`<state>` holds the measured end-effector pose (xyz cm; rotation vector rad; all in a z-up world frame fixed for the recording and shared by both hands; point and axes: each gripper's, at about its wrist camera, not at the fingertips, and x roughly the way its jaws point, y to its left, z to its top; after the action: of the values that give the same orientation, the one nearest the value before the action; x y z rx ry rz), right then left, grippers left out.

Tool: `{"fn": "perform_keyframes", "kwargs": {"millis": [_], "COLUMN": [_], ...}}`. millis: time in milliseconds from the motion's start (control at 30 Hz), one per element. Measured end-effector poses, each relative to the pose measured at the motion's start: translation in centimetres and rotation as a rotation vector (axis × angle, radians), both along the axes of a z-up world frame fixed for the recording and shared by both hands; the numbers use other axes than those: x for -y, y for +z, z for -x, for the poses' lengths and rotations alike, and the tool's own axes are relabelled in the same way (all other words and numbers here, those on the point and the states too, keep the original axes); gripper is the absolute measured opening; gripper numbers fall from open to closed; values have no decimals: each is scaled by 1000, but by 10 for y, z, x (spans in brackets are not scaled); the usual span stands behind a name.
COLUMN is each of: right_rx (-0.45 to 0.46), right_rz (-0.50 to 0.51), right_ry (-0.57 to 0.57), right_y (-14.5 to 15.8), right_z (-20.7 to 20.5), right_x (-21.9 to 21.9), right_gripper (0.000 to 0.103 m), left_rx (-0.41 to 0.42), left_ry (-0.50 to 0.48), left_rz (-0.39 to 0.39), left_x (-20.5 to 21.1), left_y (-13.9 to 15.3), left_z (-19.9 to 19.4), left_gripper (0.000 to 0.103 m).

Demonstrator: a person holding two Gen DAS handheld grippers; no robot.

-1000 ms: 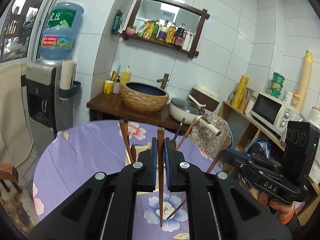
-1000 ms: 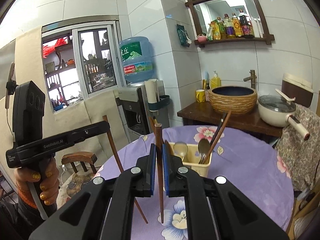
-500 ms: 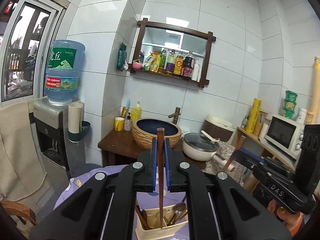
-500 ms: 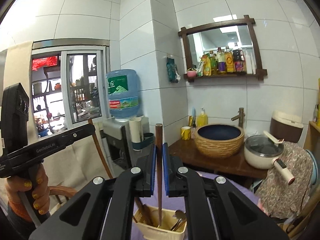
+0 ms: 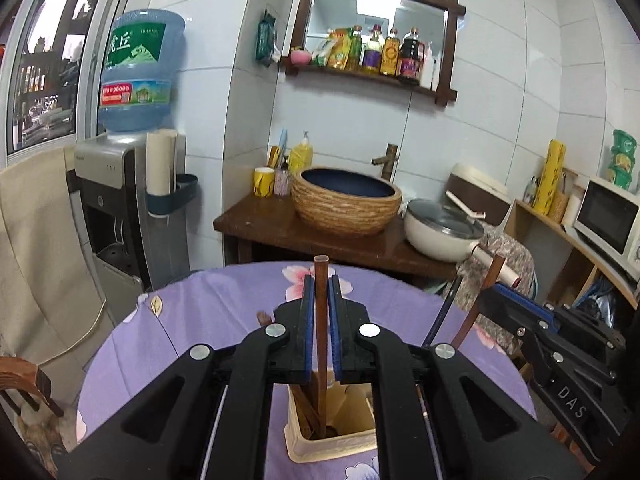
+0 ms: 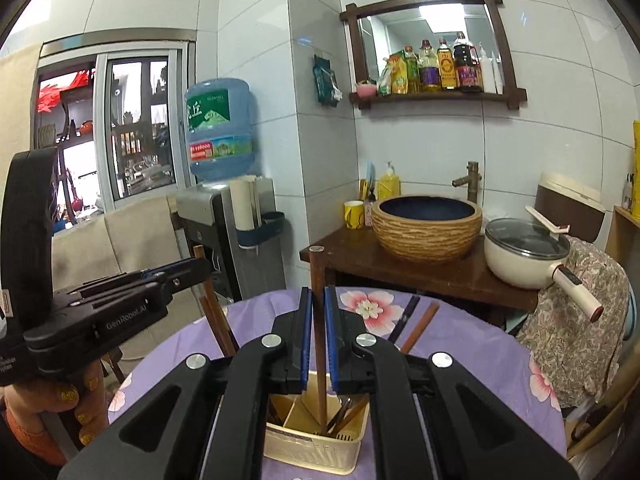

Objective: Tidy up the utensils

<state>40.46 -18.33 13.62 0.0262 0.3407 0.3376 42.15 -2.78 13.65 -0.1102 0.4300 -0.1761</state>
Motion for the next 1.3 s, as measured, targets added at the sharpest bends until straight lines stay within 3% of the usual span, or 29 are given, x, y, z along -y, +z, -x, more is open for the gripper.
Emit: {"fn": "perform_keyframes", "kwargs": {"millis": [167,367,400,467,500,533,567,600,667,733,800,867,1067,1300], "right_rx": [-23,-26,-26,5,22,44,57,75,110,123,137,143,143,126], "right_rz": [0,-12,-12,-16,-19,-20,-17,-8,2,20,28,42,58,13], "right_ry": [0,-8,-10,-24,-34,-45,-51,-55,-64,-70,-90,-103,-160,-173], "right_y": [-13,-18,-18,-16,-15,-14,-13,-12,-12,-14,-20,-29,-74,-133], "right_z": [-3,-4,-3,5,10,17,22,30,47,58,76,98,177,270], "right_x": [0,6,6,9,10,12,13,14,15,15,15,16,17,16], "right_gripper": [7,9,12,44,52,57,57,58,70,72,75,85,97,97], "left_rx": [-23,-9,-8,1,5,14,24,40,93,132,161,200,243,121], "left_ry": [4,-9,-10,-3,-3,-3,-2,4,21,48,70,106,173,207], "left_rz": [-35,-49,-52,-62,-66,-69,-70,-68,-39,-32,-38,-43,-99,-25], "left_x": [8,10,10,8,7,5,4,1,-9,-18,-27,-37,-52,-60], "left_y": [-25,-30,-29,-30,-29,-29,-28,-28,-26,-27,-32,-41,-86,-153], "left_z": [-5,3,4,12,17,24,30,40,63,87,110,138,222,310], "left_gripper": [7,7,7,8,9,12,24,47,74,78,89,98,98,98]}}
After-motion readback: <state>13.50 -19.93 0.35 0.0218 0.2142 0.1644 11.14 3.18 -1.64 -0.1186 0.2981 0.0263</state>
